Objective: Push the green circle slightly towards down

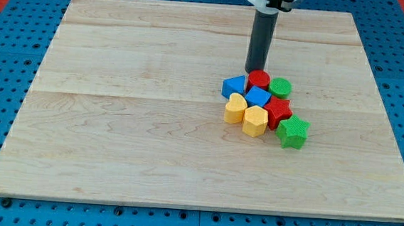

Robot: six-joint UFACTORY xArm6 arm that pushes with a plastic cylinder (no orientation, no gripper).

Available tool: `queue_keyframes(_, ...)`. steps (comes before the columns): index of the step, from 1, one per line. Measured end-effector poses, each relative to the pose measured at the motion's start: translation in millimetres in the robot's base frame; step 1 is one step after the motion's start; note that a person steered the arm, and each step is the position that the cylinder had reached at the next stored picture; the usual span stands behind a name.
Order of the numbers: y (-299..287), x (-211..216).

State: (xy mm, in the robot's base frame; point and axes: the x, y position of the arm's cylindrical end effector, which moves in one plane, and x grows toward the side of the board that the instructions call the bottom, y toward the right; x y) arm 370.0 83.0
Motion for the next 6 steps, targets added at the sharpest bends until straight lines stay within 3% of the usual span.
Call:
queue_keyframes(3, 43.4, -0.3)
queue_keyframes(6, 60.3, 31.6)
